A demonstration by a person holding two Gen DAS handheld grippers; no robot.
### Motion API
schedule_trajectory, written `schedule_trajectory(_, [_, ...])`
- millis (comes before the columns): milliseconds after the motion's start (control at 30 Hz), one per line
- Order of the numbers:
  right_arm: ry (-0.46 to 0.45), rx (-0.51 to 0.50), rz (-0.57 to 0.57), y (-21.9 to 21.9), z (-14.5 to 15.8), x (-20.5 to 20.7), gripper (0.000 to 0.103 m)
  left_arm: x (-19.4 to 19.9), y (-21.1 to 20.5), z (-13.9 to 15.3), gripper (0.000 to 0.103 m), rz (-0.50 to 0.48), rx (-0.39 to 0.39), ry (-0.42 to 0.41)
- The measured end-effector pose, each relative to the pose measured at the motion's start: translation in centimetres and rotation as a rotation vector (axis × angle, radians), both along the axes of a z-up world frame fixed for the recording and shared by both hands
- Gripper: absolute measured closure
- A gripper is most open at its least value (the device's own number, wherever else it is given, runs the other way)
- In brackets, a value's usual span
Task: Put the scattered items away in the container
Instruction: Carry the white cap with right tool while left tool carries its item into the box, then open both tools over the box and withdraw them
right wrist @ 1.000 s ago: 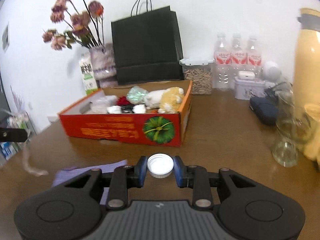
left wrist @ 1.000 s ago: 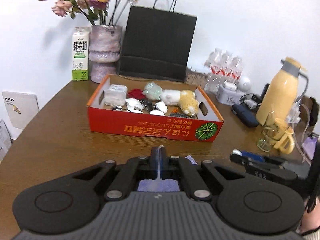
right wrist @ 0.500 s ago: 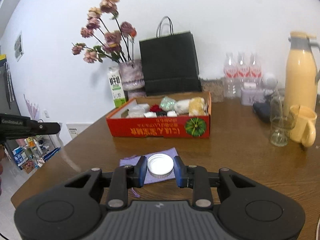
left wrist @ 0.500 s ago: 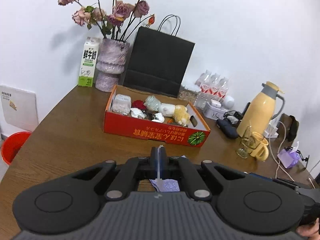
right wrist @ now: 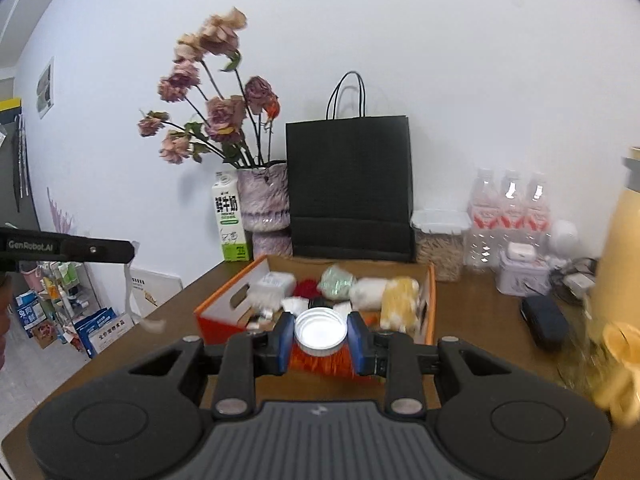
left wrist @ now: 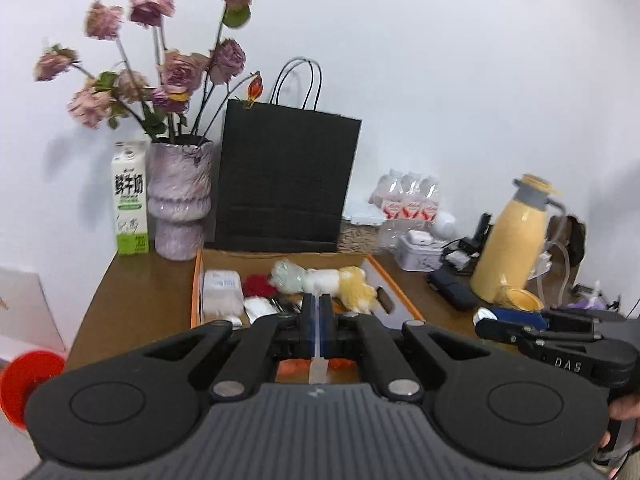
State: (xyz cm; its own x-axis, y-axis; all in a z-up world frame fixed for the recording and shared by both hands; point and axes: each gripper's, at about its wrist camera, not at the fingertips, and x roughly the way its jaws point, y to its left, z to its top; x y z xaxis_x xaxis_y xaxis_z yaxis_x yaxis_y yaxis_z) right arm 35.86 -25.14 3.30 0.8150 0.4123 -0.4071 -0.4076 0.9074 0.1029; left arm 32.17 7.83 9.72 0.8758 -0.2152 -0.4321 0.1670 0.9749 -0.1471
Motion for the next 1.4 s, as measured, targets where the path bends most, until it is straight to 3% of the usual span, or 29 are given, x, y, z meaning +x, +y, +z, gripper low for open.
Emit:
schedule_trajectory(133, [0.092, -0.012, -0.002, 1.8, -0.6, 8.4, 0.076, 7.5, 1.1, -0.8, 0.101, -0.005, -0.001, 0.087])
schedule_trajectory(300, [0.260, 0.000, 0.013, 3.6, -3.5, 18.2, 0.076, 15.4, 2.3, -4.4, 0.101, 0.031, 0.031, 0.213])
schedule_trajectory(467, [0.437, -0.036, 0.002, 5.5, -8.0, 25.4, 0.076, 20.5, 2.9, -8.2, 0.101, 0.039, 0.091, 0.305])
schedule_trajectory(600, [0.563, -0.105, -0.013, 7.1, -11.3, 28.8, 0.076, 22.8, 3.2, -10.7, 0.100, 0.018, 0.109, 0.370])
schedule_trajectory(667, [0.590, -0.132, -0.030, 7.7, -12.2, 29.7, 0.073, 23.5, 3.1, -11.6, 0.100, -0.002, 0.123, 0.400])
schedule_trajectory(700, [0.589, -0.138, -0.038, 7.9, -12.4, 30.0, 0.069, 23.6, 3.1, -11.9, 0.095, 0.001, 0.129, 0.401])
schedule_trajectory(733, [0.590, -0.144, -0.038, 8.1, -12.5, 30.2, 0.056, 23.6, 3.1, -12.1, 0.091, 0.010, 0.134, 0.393])
schedule_trajectory(767, [0.581, -0.142, -0.044, 8.1, -12.3, 30.3, 0.046, 23.4, 3.1, -12.0, 0.079, 0.015, 0.140, 0.382])
schedule_trajectory(800, [0.559, -0.129, -0.054, 7.8, -11.9, 30.1, 0.045, 23.3, 3.1, -11.9, 0.072, 0.012, 0.149, 0.365])
schedule_trajectory(867, [0.532, -0.104, -0.052, 7.3, -11.1, 29.9, 0.044, 23.1, 3.1, -11.3, 0.069, 0.012, 0.160, 0.343])
schedule_trajectory(933, [0.519, -0.093, -0.059, 6.7, -10.1, 29.4, 0.043, 23.0, 3.5, -10.6, 0.064, 0.022, 0.143, 0.362])
schedule_trajectory(1067, [0.490, -0.123, -0.073, 5.9, -8.2, 28.1, 0.035, 22.7, 4.0, -9.0, 0.042, 0.073, 0.113, 0.397])
schedule_trajectory(1200, [0.465, -0.152, -0.081, 4.9, -6.1, 26.1, 0.029, 21.0, 4.3, -7.2, 0.026, 0.088, 0.075, 0.408])
schedule_trajectory(1400, [0.405, -0.175, -0.108, 3.1, -1.8, 21.5, 0.018, 16.9, 3.9, -4.2, 0.017, 0.141, 0.066, 0.419])
